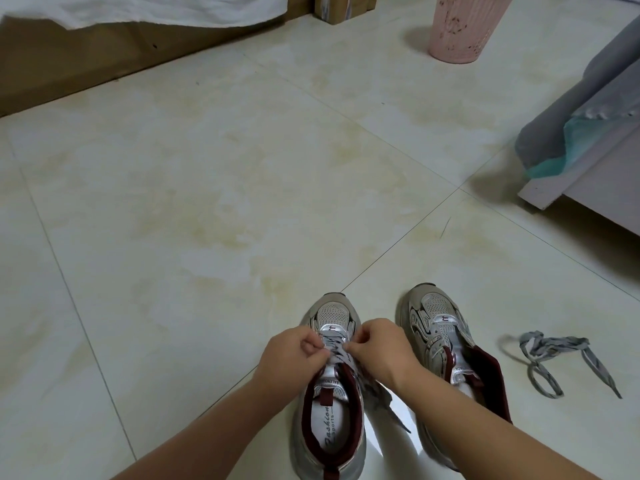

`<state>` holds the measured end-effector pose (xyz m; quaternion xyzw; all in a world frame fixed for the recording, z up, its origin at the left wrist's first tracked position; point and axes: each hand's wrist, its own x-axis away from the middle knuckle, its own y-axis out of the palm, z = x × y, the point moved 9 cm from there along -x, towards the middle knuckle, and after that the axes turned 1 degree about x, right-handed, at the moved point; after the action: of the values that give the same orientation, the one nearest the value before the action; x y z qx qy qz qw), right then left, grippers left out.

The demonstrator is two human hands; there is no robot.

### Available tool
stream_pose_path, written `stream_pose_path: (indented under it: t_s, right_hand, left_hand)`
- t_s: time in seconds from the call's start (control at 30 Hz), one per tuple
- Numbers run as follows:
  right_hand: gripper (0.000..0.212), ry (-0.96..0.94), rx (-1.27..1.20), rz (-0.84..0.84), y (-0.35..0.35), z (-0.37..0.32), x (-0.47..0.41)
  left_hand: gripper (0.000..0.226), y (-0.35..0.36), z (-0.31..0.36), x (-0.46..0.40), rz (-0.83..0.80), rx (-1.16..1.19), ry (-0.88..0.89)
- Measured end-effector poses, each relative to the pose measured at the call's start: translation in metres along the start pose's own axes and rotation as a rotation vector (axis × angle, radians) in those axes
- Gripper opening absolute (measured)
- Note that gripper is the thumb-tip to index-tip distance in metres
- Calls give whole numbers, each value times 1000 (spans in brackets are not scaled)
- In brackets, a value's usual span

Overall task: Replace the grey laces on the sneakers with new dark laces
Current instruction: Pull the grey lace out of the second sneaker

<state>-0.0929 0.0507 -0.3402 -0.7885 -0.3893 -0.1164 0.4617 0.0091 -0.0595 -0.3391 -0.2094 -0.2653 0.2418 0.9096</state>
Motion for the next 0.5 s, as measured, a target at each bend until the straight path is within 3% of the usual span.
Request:
stream_pose_path:
  t_s: [0.13, 0.37, 0.5]
  right_hand:
    - [26, -25, 181, 3, 2, -11, 4]
    - [11, -126, 395, -53, 8, -29, 0]
    - [20, -138, 427, -48, -9, -32, -4]
  left_hand:
    - [26, 6, 1, 4, -58, -44, 49]
    - [18, 5, 10, 6, -16, -293, 135]
    - [18, 4, 12, 10, -43, -358, 186]
